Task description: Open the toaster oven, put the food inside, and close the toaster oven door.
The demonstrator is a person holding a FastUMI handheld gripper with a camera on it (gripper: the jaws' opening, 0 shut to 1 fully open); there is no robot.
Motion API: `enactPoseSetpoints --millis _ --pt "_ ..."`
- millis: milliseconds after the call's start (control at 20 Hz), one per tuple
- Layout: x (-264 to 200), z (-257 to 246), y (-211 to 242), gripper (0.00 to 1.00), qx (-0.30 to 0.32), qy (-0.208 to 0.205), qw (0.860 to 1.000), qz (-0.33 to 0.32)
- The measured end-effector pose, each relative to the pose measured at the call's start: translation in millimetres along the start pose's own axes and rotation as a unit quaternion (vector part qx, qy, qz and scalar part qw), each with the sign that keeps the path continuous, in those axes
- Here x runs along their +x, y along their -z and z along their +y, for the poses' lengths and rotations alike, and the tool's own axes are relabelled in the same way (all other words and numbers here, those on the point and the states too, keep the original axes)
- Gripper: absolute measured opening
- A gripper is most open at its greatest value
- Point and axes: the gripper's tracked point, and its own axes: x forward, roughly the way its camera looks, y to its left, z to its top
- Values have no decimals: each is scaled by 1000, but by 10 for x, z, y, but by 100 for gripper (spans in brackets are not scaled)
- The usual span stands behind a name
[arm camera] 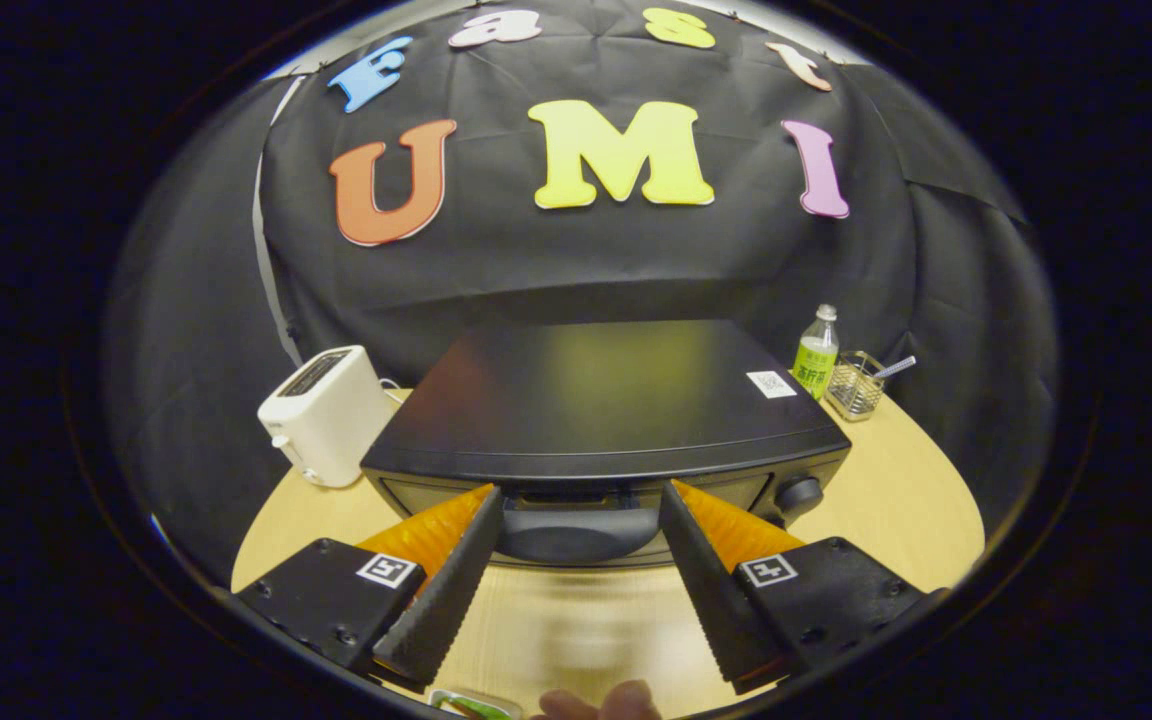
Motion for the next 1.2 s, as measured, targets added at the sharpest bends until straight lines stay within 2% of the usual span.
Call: enactPoseSetpoints --millis 350,600,1200 --pt "111 -20 -28 100 -12 18 1000 -2" --pt "35 -27 63 100 -10 13 1000 10" --pt "-484 -56 859 100 -15 12 997 75"
